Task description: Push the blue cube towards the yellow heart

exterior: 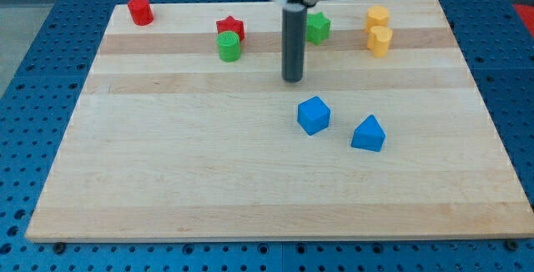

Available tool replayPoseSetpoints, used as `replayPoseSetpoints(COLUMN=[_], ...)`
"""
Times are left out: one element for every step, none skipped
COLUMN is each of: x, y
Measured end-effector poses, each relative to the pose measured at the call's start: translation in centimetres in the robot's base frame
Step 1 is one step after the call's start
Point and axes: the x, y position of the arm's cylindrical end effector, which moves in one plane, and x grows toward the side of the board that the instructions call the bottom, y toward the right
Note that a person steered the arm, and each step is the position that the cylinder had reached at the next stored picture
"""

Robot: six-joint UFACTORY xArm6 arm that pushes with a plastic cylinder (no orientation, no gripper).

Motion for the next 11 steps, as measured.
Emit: replayPoseSetpoints(x=[5.2,8.9,9.1,7.7,8.1,8.1,7.2,5.8,4.3,2.6,1.0], y=[-1.6,0.7,6.0,6.6,5.0,3.1,3.5,4.6,6.0,7.7,9.3])
